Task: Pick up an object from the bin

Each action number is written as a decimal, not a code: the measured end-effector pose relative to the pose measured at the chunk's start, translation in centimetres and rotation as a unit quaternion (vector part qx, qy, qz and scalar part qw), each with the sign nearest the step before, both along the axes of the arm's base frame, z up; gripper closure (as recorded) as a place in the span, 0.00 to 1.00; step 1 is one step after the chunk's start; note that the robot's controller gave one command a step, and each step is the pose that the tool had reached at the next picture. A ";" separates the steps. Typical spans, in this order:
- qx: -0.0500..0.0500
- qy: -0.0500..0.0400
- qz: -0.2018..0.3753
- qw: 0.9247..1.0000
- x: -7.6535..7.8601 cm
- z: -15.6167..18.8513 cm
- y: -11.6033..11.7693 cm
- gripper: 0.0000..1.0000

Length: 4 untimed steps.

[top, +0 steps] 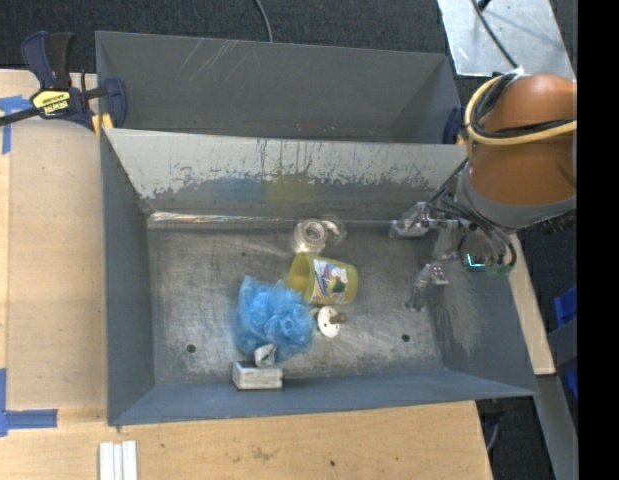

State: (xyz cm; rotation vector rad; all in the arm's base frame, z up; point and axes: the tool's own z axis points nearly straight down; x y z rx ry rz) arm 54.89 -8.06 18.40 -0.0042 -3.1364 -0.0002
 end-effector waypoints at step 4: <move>0.000 -0.001 -0.062 0.998 1.4 -7.1 5.0 0.00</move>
Offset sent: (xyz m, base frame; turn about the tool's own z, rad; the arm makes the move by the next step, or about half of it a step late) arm 0.0484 0.0399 -0.0734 0.2387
